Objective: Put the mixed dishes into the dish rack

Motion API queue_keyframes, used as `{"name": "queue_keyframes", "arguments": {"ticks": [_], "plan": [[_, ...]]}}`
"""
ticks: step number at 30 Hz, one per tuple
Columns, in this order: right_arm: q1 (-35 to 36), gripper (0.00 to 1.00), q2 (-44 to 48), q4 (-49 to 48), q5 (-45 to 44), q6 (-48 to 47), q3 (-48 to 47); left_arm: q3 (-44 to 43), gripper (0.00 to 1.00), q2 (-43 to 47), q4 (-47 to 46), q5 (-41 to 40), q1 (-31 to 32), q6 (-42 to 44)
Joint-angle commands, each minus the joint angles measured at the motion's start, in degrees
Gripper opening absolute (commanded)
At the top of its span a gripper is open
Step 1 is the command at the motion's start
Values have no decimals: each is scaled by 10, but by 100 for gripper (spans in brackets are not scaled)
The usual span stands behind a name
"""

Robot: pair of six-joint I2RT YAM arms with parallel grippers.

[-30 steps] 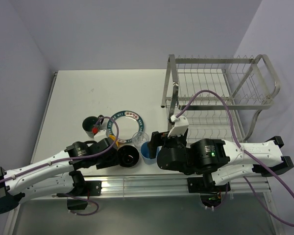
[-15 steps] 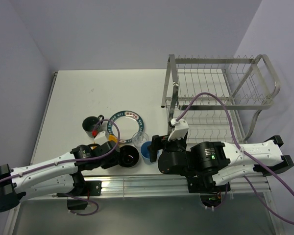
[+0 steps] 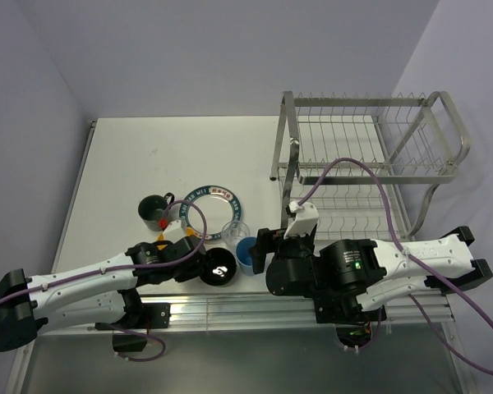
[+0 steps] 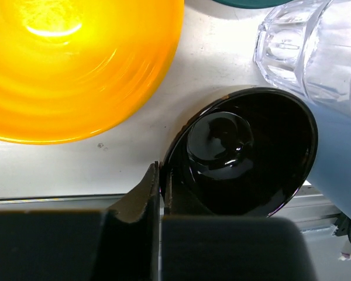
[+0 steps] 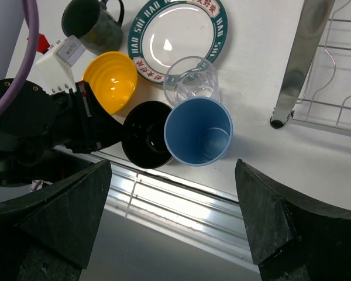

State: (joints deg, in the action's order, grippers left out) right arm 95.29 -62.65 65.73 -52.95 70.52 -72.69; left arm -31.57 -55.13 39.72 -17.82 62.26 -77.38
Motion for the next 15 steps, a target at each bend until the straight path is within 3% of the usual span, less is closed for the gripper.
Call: {"name": "queue_keyframes", "arguments": {"ticks": [1, 10, 15], "plan": [[5, 93, 3, 29, -33, 44, -8, -3, 0, 6, -7, 0, 3, 7], [4, 92, -30, 49, -33, 15, -69, -105, 0, 146, 55, 14, 24, 44], [4, 93, 1, -72, -4, -97, -82, -199, 0, 235, 35, 29, 24, 102]]}}
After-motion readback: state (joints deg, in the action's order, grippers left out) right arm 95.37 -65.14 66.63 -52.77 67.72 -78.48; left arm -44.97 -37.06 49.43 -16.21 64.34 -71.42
